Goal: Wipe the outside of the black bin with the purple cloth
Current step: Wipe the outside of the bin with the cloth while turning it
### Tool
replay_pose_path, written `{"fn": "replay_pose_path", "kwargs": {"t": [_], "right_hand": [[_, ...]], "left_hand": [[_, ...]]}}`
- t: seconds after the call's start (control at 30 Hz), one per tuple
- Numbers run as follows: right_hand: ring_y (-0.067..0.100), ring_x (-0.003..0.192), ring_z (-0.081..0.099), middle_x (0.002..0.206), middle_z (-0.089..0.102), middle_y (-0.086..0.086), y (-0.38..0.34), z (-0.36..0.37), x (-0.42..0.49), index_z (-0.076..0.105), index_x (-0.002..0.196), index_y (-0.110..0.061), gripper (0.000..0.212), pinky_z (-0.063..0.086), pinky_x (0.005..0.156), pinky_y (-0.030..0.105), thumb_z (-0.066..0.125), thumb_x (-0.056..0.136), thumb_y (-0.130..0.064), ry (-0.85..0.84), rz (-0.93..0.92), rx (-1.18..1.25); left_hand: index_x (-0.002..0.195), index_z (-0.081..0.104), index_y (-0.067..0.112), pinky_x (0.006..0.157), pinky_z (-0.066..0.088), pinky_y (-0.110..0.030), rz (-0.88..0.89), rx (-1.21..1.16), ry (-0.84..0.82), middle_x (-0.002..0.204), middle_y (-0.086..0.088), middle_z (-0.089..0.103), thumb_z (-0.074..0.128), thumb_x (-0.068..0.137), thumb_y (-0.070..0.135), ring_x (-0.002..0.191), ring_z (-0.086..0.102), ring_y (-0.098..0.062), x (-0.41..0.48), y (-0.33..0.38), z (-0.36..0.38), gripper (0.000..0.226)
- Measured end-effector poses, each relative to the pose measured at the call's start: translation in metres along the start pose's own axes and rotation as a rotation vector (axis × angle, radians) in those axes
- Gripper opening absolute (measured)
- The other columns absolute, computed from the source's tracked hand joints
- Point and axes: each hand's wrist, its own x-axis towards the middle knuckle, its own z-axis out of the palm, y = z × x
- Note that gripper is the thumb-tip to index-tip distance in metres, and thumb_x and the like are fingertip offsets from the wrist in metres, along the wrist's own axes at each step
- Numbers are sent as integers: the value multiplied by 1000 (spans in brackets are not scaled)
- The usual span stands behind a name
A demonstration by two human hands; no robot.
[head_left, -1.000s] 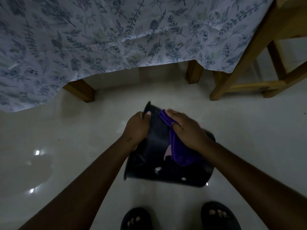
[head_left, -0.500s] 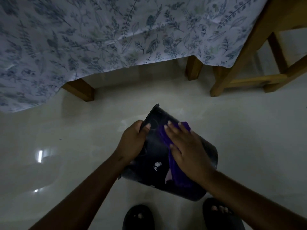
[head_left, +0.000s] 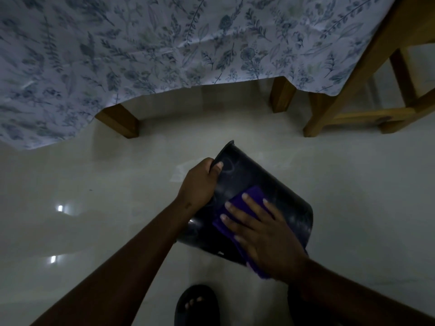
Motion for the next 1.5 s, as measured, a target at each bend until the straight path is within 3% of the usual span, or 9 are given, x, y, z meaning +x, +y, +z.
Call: {"fn": "replay_pose_path", "kwargs": {"t": [0.07,0.2,0.4,0.63,0.73,0.9,1.17,1.4,1.5], "right_hand": [[19,147,12,157,18,-14,22,-6,18,25,147,-38,51,19,114,46,36,97,-39,20,-3,17],[14,147,7,156,13,-14,29,-14,34,15,148,-35,50,21,115,49,28,100,-37,68,311,152],[22,146,17,154,28,-10,13,2,6,36,144,-34,52,24,110,52,41,92,-33,49,18,-30],[7,144,13,154,21,-18,58,-24,50,26,146,-38,47,20,117,45,28,99,-38,91,346,332],[13,145,17,154,25,-15,49,-20,46,29,145,-36,47,24,114,49,30,99,-34,94,338,248],[20,143,24,151,32,-14,31,-9,6,38,141,-36,48,24,109,46,41,93,-33,92,58,60],[17,145,16,154,26,-13,40,-20,41,31,145,-34,47,25,113,51,30,99,-31,132,379,243],[23,143,22,152,29,-14,21,-4,7,38,140,-38,57,21,111,47,40,84,-31,42,-19,-24],[21,144,23,152,32,-12,39,-20,40,37,142,-34,47,26,113,51,33,96,-27,118,270,160]], "left_hand": [[86,50,13,65,37,-30,15,-11,-14,82,-5,58,40,100,30,75,54,-21,2,4,-1,25],[89,52,14,58,39,-24,-30,-58,-44,76,2,55,38,101,31,70,53,-16,3,8,0,26],[96,57,4,64,41,-31,-74,-32,-33,86,-8,60,40,100,32,79,56,-23,10,12,1,33],[108,49,20,61,38,-14,10,-63,-128,88,9,57,40,99,38,75,53,3,-15,2,-11,22],[98,50,20,55,36,-11,-13,-58,-16,84,7,57,39,100,38,70,51,2,-15,-4,-4,21],[95,53,15,56,37,-14,24,-33,22,85,1,59,40,100,33,68,52,-4,8,4,-1,23],[93,53,16,57,35,-16,43,-15,42,76,10,53,38,101,33,67,50,1,13,4,3,24],[95,55,13,61,41,-23,18,-48,64,87,-1,61,38,101,34,76,57,-16,7,-6,4,28],[94,53,14,58,39,-23,21,-39,58,85,0,59,38,101,34,69,54,-10,9,0,4,26]]}}
